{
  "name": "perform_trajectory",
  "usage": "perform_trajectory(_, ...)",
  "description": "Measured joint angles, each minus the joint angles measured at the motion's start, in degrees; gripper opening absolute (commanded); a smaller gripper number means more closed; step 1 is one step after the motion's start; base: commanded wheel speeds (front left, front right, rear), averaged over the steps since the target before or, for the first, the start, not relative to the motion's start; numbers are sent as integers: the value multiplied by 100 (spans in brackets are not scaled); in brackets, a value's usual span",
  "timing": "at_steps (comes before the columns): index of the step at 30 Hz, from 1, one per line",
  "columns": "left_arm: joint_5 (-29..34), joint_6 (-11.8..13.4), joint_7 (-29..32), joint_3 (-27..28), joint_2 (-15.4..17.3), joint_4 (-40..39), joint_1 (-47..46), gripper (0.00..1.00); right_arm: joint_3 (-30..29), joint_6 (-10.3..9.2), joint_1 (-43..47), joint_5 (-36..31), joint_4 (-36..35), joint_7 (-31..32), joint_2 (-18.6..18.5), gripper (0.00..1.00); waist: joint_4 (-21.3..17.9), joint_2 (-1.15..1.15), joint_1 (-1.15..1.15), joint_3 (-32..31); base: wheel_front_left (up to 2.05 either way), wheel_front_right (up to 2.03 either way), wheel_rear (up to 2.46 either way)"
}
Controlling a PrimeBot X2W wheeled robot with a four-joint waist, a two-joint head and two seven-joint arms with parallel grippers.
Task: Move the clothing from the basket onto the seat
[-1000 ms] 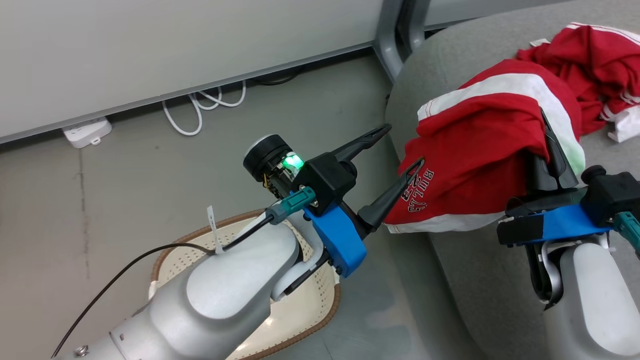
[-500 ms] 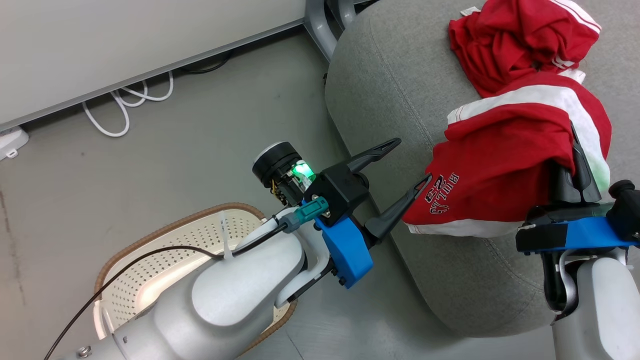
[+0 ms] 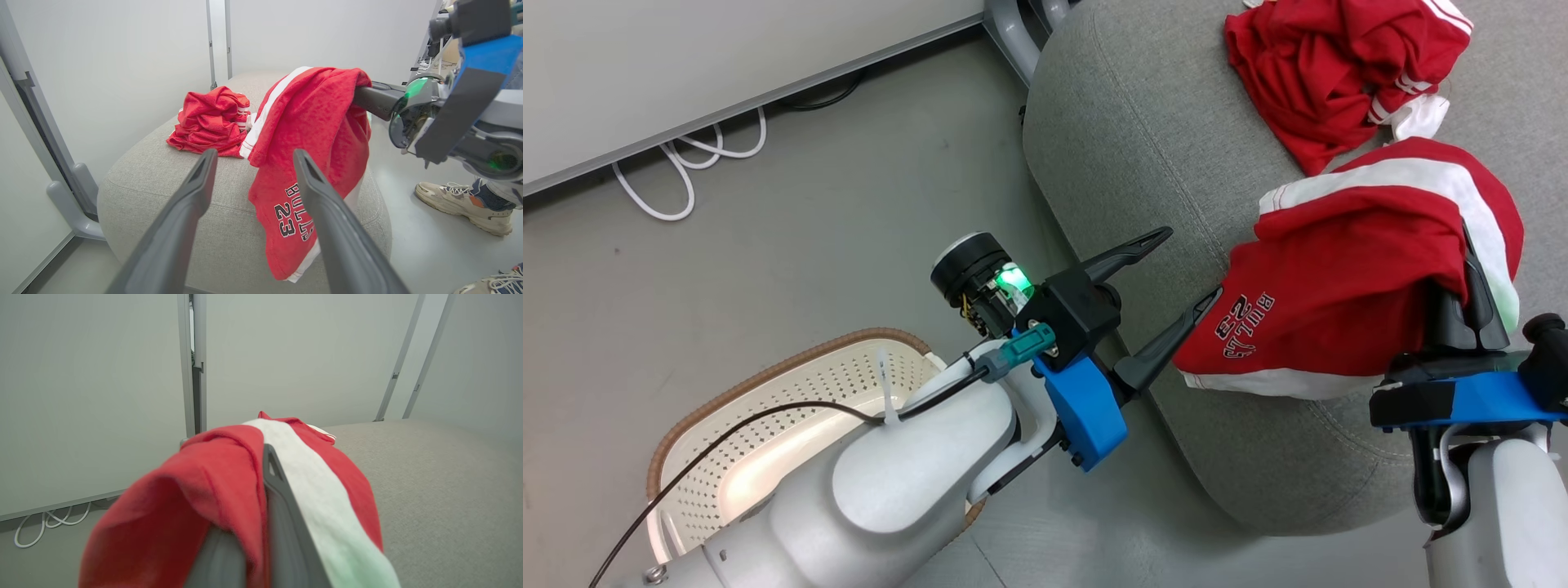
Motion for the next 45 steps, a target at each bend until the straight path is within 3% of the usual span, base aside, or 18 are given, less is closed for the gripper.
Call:
perform_trajectory(7, 13, 22, -53, 2, 22, -12, -70, 100, -121, 0, -208, 12, -82, 0, 24, 0, 43, 0, 0, 98, 0, 0, 0)
perform_trajectory(15, 141, 87, 15, 68, 138, -188, -463, 100, -355, 0, -1345, 109, -382, 0, -218, 0, 127, 0, 0, 612, 0, 0, 0)
perform_trajectory(23, 390, 68, 269, 118, 417, -485, -1059, 100, -1263, 0, -3268, 408, -390, 0, -1135, 0, 246, 0, 1, 1574, 0, 0, 0)
perform_trajectory(29, 552, 108, 469, 185, 684, -787, -1399, 100, -2052, 0, -4317, 648, 354, 0, -2165, 0, 311, 0, 1, 2369, 0, 0, 0)
perform_trajectory(33, 645, 127, 610, 186, 828, -999, -1534, 100, -2449, 0, -4513, 646, 905, 0, -2505, 0, 338, 0, 1, 2836, 0, 0, 0)
perform_trajectory(38, 734, 183, 699, 166, 896, -1218, -1614, 100, -2666, 1, -4340, 405, 1419, 0, -2535, 0, 394, 0, 1, 3271, 0, 0, 0)
perform_trajectory(45, 758, 254, 726, 138, 970, -1381, -1629, 100, -2939, 1, -3738, 73, 1864, 0, -2102, 0, 528, 0, 1, 3505, 0, 0, 0)
